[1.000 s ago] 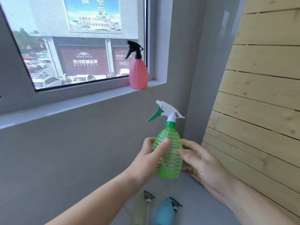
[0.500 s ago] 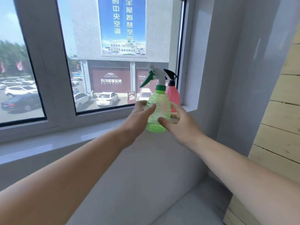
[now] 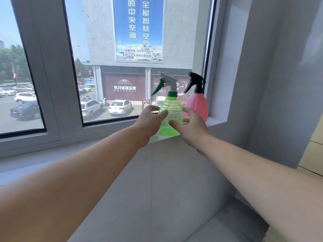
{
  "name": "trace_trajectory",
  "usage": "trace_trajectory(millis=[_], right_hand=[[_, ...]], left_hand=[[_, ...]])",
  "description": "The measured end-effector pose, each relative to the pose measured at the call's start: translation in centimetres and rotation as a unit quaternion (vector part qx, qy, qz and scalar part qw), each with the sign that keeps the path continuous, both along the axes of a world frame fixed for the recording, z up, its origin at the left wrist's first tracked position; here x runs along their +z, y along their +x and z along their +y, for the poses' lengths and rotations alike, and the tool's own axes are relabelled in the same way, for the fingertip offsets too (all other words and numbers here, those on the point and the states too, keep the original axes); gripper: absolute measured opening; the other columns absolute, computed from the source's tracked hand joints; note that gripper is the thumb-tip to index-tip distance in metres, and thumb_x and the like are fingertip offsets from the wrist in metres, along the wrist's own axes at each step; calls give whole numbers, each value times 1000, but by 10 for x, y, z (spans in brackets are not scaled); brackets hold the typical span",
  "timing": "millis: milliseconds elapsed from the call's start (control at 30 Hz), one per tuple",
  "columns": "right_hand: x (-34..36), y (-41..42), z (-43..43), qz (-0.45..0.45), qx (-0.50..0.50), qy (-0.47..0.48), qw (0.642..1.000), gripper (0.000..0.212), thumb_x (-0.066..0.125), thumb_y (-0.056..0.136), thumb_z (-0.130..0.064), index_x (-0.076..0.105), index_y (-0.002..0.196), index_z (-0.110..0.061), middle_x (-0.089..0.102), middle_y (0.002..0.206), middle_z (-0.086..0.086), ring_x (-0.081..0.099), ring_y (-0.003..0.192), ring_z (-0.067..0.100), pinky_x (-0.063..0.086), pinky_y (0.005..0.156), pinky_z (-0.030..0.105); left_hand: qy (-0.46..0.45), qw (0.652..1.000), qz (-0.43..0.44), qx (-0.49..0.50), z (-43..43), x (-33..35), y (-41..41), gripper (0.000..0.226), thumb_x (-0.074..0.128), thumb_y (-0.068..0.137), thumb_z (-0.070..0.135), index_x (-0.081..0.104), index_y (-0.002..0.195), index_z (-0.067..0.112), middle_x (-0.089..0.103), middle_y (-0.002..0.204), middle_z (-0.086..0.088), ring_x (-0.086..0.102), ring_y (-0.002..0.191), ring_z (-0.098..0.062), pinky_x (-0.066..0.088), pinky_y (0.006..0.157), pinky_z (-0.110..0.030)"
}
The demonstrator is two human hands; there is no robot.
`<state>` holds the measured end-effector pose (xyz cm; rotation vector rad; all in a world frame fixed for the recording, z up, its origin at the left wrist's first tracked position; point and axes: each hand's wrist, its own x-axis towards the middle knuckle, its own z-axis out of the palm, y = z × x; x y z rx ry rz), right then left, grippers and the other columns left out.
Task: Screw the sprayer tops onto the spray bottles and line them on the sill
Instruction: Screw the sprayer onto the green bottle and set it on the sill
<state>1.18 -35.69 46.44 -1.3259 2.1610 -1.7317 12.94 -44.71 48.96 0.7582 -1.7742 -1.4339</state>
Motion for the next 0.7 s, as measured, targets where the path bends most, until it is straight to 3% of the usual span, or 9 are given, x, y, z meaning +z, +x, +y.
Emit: trace_trajectory(millis=[267, 433, 500, 567, 667, 700], right_hand=[[-3, -4, -8, -4, 2, -3, 1000, 62, 79, 79, -34, 52, 135, -31, 66, 119, 3, 62, 108, 16, 53, 92, 34], [0, -1, 3, -15, -7, 4, 1000, 88, 78, 80, -38, 29, 152, -27, 50, 124, -2, 56, 117, 18, 49, 96, 36], [1, -2, 11, -21, -16, 7, 1000, 86, 78, 79, -40, 32, 151, -26, 52, 133, 1, 56, 121, 19, 49, 97, 37], [0, -1, 26, -24, -22, 12, 999, 82, 78, 77, -44, 39, 147, -25, 55, 135, 2, 58, 118, 17, 52, 93, 37], [-6, 2, 56, -36, -16, 11, 999, 70, 80, 77, -41, 48, 137, -24, 63, 119, -2, 62, 107, 12, 52, 79, 28], [-11, 4, 69, -40, -14, 13, 999, 63, 80, 77, -38, 51, 132, -25, 64, 114, -2, 64, 104, 12, 52, 75, 26]], left_hand=[[-26, 1000, -1, 12, -7, -9, -3, 61, 75, 92, 30, 51, 147, 18, 64, 137, -9, 67, 119, -29, 55, 104, -45], [-50, 998, -9, 37, -6, -8, 3, 77, 76, 91, 36, 37, 155, 19, 50, 152, -11, 55, 133, -29, 46, 103, -37], [-50, 998, -7, 39, -2, -7, 10, 78, 77, 90, 37, 36, 154, 20, 54, 150, -11, 55, 133, -28, 43, 99, -34], [-59, 997, -11, 38, 10, -5, 19, 75, 76, 90, 37, 38, 152, 21, 60, 139, -10, 59, 121, -24, 45, 89, -32], [-91, 995, -11, 50, 36, -10, 32, 61, 76, 90, 35, 46, 141, 19, 60, 118, -4, 59, 89, -13, 43, 62, -24], [-100, 994, -11, 52, 46, -15, 35, 57, 76, 90, 36, 49, 137, 20, 61, 115, -4, 59, 86, -11, 42, 58, -23]])
